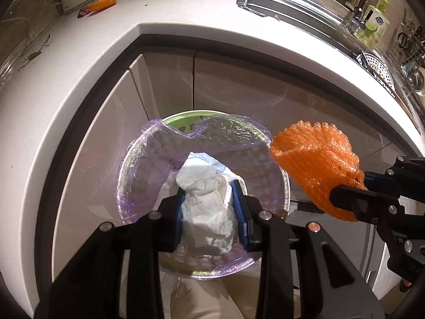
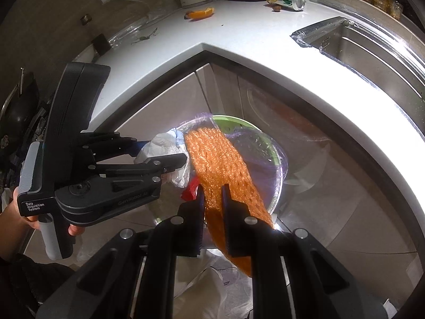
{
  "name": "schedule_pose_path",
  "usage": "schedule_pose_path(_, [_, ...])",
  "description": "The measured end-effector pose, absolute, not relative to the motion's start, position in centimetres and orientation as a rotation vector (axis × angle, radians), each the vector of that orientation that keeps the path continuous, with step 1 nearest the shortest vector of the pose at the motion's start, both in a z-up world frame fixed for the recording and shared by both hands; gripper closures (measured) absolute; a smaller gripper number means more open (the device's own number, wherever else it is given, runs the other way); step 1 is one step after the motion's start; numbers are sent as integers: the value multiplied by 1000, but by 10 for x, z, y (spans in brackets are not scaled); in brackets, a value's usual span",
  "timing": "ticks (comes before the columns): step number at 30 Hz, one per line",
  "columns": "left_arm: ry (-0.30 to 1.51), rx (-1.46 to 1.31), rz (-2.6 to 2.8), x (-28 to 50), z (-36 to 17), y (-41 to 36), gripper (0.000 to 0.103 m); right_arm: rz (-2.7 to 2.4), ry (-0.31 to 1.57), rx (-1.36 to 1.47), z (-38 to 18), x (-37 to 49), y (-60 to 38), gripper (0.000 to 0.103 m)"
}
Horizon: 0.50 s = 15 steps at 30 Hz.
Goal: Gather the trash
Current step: 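Carry the tissue and foam net over the bin and open the left tool, then open the right tool to drop the orange foam net into the bin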
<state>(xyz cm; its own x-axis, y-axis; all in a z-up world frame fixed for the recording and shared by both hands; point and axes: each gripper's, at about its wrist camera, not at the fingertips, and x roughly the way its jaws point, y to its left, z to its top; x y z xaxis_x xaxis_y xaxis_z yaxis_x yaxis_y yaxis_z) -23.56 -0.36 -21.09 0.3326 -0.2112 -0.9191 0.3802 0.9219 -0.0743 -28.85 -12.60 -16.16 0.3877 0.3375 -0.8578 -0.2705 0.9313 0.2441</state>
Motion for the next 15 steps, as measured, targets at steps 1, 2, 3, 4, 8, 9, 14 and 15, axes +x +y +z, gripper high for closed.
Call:
schedule_pose_path(1, [1176, 164, -391, -234, -214, -4, 69, 387, 1109, 66, -162, -288, -126, 88])
schedule_pose_path(2, [1185, 163, -395, -232, -217, -4, 66, 388, 1110, 66, -162, -288, -125, 89])
schedule_pose_path(3, [1190, 159, -399, -231, -219, -5, 64, 388, 1111, 66, -163, -287, -124, 88])
schedule_pose_path(4, [1193, 158, -397, -230, -223, -5, 59, 388, 1113, 67, -163, -286, -124, 88])
schedule_pose_path(8, [1185, 197, -385, -228, -232, -8, 38, 382, 1127, 69, -167, -283, -126, 89])
schedule_pose_path(9, [1184, 208, -383, -229, -233, -9, 35, 380, 1130, 70, -167, -282, -126, 88])
schedule_pose_path(14, [1190, 215, -398, -226, -232, -13, 28, 370, 1142, 80, -171, -278, -129, 89])
schedule_pose_path(15, [1191, 213, -400, -226, -230, -13, 28, 367, 1142, 81, -171, -278, -130, 89])
